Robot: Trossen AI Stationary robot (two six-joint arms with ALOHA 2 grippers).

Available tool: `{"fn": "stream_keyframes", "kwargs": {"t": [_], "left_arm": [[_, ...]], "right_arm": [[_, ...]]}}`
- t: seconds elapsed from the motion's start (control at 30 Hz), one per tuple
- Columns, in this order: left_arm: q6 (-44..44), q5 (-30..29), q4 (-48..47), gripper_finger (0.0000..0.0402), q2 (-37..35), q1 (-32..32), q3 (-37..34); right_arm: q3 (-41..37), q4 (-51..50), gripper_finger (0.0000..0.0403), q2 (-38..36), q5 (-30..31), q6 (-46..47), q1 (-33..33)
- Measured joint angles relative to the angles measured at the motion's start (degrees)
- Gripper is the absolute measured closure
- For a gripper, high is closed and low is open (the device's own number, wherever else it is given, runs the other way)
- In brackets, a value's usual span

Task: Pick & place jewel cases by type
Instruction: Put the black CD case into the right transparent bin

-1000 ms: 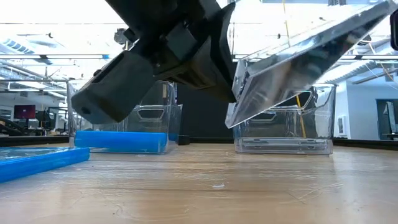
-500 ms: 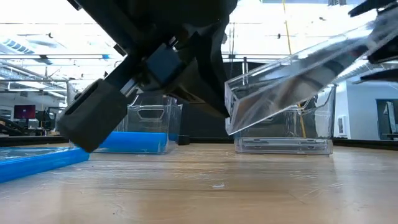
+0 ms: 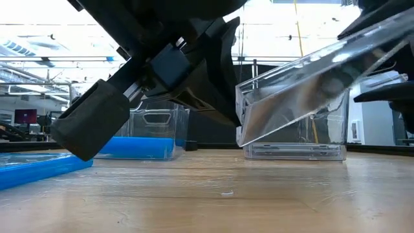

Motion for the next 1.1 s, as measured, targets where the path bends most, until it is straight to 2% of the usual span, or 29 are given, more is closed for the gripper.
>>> {"fn": "stream_keyframes", "kwargs": {"t": [0.53, 0.7, 0.9, 1.1], "left_arm": [[1.0, 0.1, 2.2, 0.0371, 0.0, 0.0, 0.0], [0.4, 1.3, 2.4, 0.0371, 0.0, 0.1, 0.0], [-0.5, 1.1, -0.9, 0.0370, 0.0, -0.3, 0.0], [-1.6, 0.4, -4.7, 0.0357, -0.1, -1.5, 0.1]], "right_arm": [[0.0, -0.5, 0.0373, 0.0, -1.4, -9.2, 0.1], [0.0, -0.7, 0.0380, 0.0, -1.5, -10.5, 0.1], [0.0, -1.0, 0.0356, 0.0, -1.3, -11.5, 0.1], [0.0, -1.5, 0.0376, 0.0, -1.3, -14.8, 0.1]]}}
